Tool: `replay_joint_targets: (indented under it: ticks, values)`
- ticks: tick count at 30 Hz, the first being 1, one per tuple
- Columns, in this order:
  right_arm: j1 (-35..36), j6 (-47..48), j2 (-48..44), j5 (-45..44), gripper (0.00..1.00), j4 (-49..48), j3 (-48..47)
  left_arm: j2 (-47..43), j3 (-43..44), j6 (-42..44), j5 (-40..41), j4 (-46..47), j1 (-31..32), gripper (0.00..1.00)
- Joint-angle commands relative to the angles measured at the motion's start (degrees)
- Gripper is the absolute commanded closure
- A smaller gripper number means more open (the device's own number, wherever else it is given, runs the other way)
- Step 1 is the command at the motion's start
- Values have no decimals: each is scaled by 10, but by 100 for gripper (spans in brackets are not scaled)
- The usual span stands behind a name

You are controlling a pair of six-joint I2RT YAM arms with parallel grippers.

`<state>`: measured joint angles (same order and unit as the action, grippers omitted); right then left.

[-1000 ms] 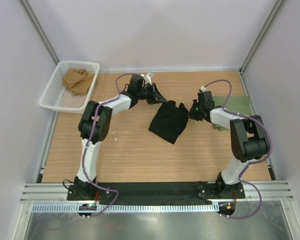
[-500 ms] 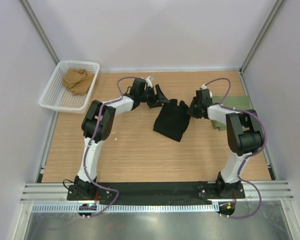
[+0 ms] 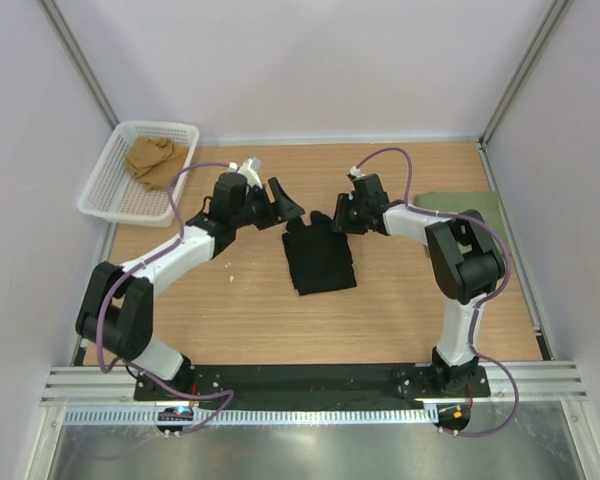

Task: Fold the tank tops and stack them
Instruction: Fold the tank top, then neatly place the folded tank top to the corner

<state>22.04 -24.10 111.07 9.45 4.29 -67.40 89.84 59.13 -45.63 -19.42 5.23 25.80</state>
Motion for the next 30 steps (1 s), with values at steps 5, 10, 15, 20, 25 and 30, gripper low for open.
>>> replay_joint_targets:
  ticks: [5,10,15,20,25,30]
  values:
    - [-7,8,-103,-8,45,20,43,-9,-32,43,13,-34,0,35]
    - [-5,20,-203,14,51,24,103,47,14,34,-45,-29,-2,43]
    - [-4,8,-255,188,80,-24,174,104,56,13,-107,-11,0,57]
    - [-3,-41,-230,315,89,-143,253,171,97,-16,-154,13,6,62]
    - [-7,-107,-157,363,91,-248,303,252,122,-28,-170,31,4,65]
    - [-39,-131,-76,350,93,-251,315,307,142,-44,-178,40,-39,69]
